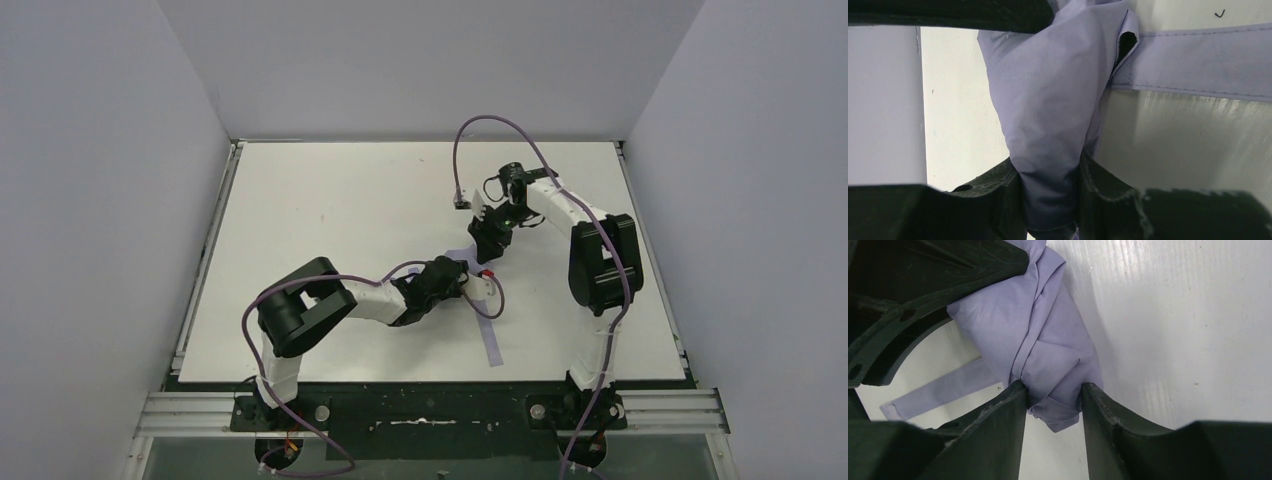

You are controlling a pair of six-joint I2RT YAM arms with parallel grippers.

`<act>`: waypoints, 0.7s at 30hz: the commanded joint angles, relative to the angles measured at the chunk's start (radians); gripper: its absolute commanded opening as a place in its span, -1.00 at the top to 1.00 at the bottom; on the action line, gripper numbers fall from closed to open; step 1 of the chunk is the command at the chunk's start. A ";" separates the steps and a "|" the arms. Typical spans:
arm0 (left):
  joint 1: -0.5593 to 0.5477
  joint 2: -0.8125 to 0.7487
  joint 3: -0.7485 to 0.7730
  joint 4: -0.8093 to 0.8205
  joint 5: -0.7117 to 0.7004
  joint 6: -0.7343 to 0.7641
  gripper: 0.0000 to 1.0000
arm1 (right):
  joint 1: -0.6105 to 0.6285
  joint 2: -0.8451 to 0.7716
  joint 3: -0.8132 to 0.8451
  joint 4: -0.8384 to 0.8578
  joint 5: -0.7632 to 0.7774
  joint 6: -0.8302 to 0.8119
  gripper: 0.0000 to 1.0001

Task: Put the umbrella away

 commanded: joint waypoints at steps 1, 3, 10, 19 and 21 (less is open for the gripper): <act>-0.019 0.045 -0.028 -0.112 0.056 -0.015 1.00 | 0.007 0.048 0.026 -0.044 0.074 -0.017 0.39; -0.019 0.038 -0.031 -0.107 0.057 -0.018 1.00 | 0.007 0.061 0.021 -0.023 0.104 0.007 0.54; -0.009 -0.049 -0.019 -0.135 0.063 -0.064 0.56 | 0.009 0.034 -0.046 0.045 0.167 0.049 0.70; -0.004 -0.258 -0.016 -0.225 0.108 -0.127 -0.04 | 0.026 -0.063 -0.191 0.203 0.197 0.091 0.72; -0.002 -0.325 -0.035 -0.232 0.128 -0.189 -0.08 | 0.029 -0.090 -0.230 0.244 0.204 0.088 0.73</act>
